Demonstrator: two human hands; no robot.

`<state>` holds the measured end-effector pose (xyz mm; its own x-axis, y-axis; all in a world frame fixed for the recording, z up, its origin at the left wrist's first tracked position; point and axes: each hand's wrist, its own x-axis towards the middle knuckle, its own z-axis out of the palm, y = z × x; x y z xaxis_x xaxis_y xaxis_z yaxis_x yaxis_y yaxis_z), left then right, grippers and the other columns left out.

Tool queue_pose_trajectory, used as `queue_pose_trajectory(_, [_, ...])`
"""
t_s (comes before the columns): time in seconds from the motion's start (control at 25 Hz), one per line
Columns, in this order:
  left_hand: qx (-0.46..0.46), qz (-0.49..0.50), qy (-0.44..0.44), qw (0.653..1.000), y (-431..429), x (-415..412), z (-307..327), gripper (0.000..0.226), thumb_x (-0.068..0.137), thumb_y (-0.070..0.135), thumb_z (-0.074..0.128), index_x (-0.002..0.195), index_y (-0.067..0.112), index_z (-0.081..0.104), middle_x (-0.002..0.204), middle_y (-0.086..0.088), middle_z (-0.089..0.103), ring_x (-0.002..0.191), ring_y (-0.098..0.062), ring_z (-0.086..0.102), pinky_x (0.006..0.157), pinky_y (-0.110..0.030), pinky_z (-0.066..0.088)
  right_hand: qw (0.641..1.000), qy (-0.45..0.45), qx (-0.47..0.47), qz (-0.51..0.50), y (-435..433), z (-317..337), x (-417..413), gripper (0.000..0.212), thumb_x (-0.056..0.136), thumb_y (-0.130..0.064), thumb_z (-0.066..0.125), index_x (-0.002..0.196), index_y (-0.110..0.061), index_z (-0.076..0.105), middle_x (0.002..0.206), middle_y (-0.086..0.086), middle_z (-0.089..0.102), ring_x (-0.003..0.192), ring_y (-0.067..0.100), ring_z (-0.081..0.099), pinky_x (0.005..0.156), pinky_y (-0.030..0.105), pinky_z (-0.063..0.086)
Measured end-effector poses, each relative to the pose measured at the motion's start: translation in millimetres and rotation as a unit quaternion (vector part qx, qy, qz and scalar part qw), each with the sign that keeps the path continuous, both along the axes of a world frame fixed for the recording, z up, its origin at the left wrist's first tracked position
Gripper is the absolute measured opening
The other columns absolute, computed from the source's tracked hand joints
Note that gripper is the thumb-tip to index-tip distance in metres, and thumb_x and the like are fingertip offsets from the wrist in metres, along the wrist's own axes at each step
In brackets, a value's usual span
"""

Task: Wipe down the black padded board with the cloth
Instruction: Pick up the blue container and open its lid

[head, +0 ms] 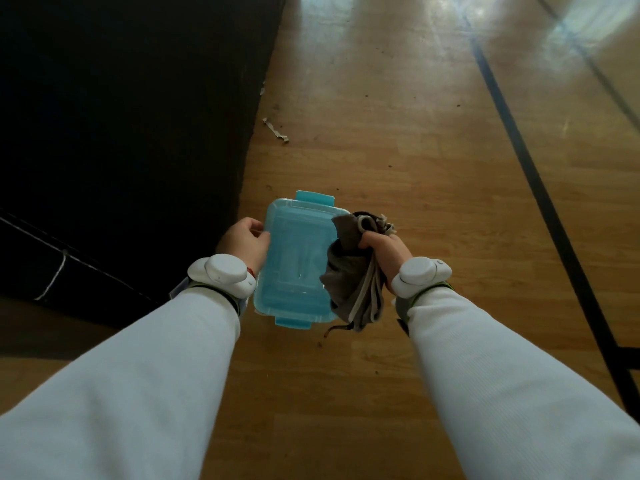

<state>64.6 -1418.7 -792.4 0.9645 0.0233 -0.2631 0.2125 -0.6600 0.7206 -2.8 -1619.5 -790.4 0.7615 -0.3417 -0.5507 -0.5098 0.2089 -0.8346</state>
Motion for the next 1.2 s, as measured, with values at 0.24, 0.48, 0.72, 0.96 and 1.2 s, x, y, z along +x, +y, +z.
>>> queue_pose_trajectory(0.24, [-0.022, 0.030, 0.044, 0.998, 2.2, 6.6, -0.2, 0.021, 0.089, 0.015, 0.056, 0.110, 0.011, 0.058, 0.110, -0.009, 0.062, 0.100, -0.025, 0.058, 0.087, -0.037, 0.049, 1.000, 0.003, 0.003, 0.016, -2.2, -1.0, -1.6, 0.019, 0.080, -0.004, 0.053, 0.093, -0.012, 0.063, 0.088, 0.012, 0.066, 0.091, 0.033, 0.063, 0.090, 0.046, 0.050])
queue_pose_trajectory(0.48, [-0.066, 0.029, 0.107, 0.992, 10.4, 2.8, -8.2, 0.023, 0.087, 0.011, 0.059, 0.109, 0.007, 0.059, 0.109, -0.013, 0.063, 0.100, -0.029, 0.060, 0.092, -0.044, 0.049, 0.999, 0.022, -0.004, 0.024, 4.1, 1.5, -1.7, 0.017, 0.078, -0.006, 0.054, 0.091, -0.012, 0.063, 0.096, 0.018, 0.065, 0.098, 0.039, 0.061, 0.094, 0.051, 0.047])
queue_pose_trajectory(0.72, [-0.098, 0.034, 0.135, 0.985, 9.4, 0.4, -11.5, 0.028, 0.086, 0.010, 0.062, 0.113, 0.004, 0.058, 0.115, -0.015, 0.061, 0.107, -0.030, 0.058, 0.096, -0.046, 0.046, 0.999, 0.028, 0.035, 0.020, 6.7, 4.0, -1.1, 0.017, 0.080, -0.006, 0.051, 0.091, -0.012, 0.061, 0.085, 0.013, 0.063, 0.089, 0.033, 0.060, 0.094, 0.049, 0.046])
queue_pose_trajectory(0.96, [-0.140, 0.040, 0.151, 0.978, 2.3, -3.9, -8.3, 0.031, 0.093, 0.020, 0.055, 0.119, 0.003, 0.055, 0.116, -0.012, 0.060, 0.106, -0.028, 0.057, 0.088, -0.035, 0.048, 0.996, 0.010, 0.090, 0.002, 10.6, 3.1, -3.4, 0.034, 0.066, -0.013, 0.057, 0.100, -0.009, 0.059, 0.085, 0.014, 0.060, 0.082, 0.031, 0.059, 0.084, 0.044, 0.048])
queue_pose_trajectory(1.2, [-0.262, 0.028, 0.198, 0.944, -9.9, -10.0, 0.5, 0.015, 0.096, 0.022, 0.050, 0.088, 0.013, 0.059, 0.088, -0.005, 0.063, 0.092, -0.024, 0.059, 0.086, -0.036, 0.047, 0.996, 0.028, 0.066, -0.060, 3.0, -2.0, -5.4, 0.030, 0.075, -0.013, 0.056, 0.105, -0.010, 0.061, 0.094, 0.014, 0.066, 0.098, 0.035, 0.061, 0.094, 0.049, 0.045])
